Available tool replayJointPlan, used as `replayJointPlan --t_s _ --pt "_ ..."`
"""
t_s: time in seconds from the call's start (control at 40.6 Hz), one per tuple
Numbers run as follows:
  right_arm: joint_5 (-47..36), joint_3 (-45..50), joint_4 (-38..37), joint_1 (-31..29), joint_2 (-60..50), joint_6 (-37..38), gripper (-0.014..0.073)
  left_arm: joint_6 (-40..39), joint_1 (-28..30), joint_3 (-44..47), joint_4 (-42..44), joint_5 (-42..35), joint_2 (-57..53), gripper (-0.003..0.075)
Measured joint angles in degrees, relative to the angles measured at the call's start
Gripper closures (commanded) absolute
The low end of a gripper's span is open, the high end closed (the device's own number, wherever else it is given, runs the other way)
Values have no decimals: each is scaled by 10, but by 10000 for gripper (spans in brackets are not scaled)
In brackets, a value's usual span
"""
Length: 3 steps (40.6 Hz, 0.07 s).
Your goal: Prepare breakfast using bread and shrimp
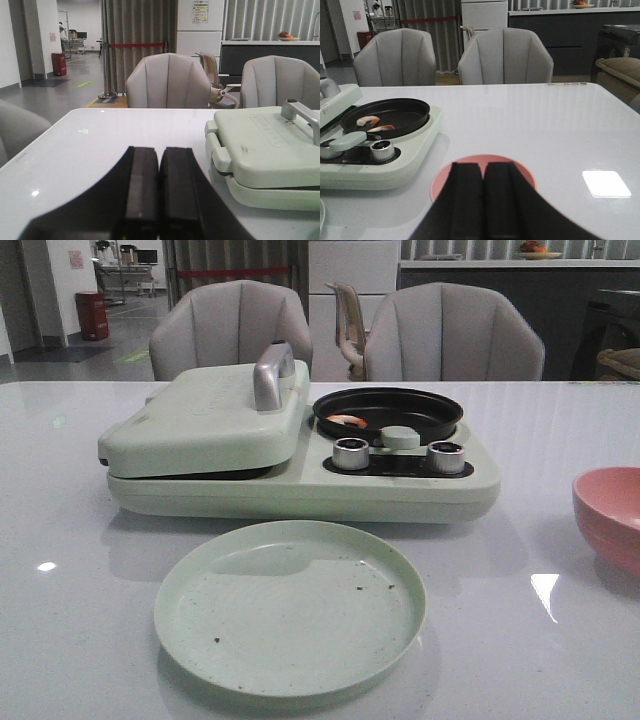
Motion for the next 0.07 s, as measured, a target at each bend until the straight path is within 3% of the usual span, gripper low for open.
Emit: replayJointPlan --t_s 0.074 --pt "0 0 0 0 0 0 559 0 0 0 0 0 0 622"
